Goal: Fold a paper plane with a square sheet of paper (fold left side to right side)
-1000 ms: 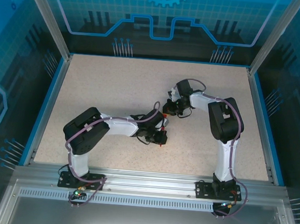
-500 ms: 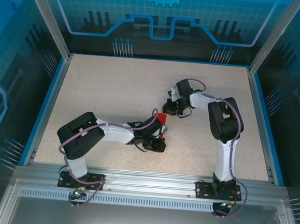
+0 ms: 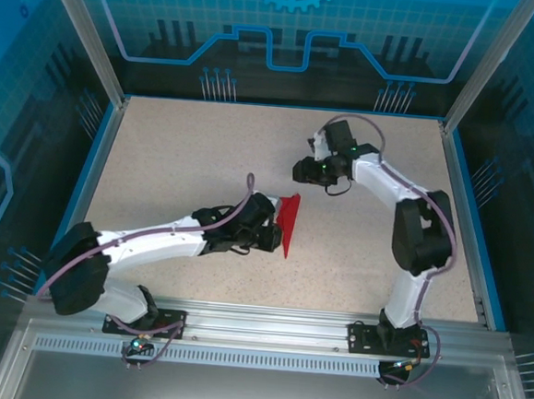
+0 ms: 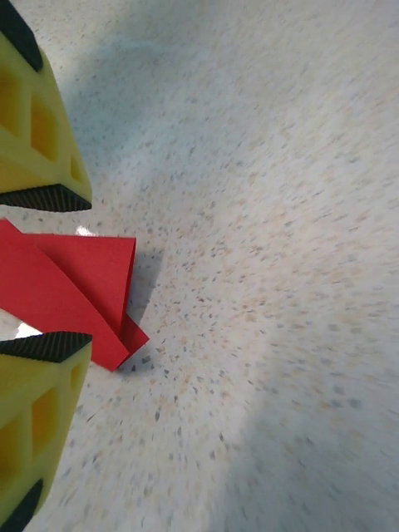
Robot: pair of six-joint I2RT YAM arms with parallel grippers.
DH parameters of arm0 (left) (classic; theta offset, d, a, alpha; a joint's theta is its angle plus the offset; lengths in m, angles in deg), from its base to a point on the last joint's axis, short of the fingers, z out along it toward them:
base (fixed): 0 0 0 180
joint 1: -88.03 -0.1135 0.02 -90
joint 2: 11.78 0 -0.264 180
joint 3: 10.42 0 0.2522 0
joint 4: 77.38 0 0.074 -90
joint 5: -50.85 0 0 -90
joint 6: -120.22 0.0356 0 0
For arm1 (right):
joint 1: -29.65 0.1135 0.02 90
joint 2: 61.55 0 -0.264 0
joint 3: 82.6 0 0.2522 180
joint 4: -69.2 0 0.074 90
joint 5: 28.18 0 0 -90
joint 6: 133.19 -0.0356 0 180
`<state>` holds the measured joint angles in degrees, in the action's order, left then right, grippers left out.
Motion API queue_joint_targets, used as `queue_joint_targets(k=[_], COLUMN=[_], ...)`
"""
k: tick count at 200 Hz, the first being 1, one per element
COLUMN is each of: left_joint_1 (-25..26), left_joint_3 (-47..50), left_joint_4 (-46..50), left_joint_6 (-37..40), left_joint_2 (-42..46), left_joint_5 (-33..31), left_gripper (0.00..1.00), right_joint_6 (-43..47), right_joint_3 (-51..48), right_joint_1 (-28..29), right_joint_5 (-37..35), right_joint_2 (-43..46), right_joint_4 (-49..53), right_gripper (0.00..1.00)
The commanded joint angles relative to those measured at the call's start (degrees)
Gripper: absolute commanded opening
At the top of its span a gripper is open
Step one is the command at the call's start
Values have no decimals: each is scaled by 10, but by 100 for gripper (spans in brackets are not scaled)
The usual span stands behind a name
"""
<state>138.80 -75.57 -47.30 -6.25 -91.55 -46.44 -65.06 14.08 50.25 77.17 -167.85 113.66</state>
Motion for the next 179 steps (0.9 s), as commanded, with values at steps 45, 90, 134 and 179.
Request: queue_joint_targets(k=[45,90,134,179], left_joint_1=[-4,-4,-4,-4], left_joint_3=[12,19,24,24], left_joint_4=[150,179,184,183], left_joint_6=[-144,-170,-173,-165], left_joint_2=[85,92,91,90], left_joint_5=[-367,-388,-388,-385], left_gripper=[34,37,37,37], right_joint_6=[-40,-69,-75,-69], right_joint_3=[-94,-70,-35,-33], right_joint_1=[113,188,210,211], right_joint_5=[-170,-219,-277,-280], right_joint_2=[92,23,-28,-21], right_joint_4=[104,127,160,161], right_gripper=[62,62,56,25])
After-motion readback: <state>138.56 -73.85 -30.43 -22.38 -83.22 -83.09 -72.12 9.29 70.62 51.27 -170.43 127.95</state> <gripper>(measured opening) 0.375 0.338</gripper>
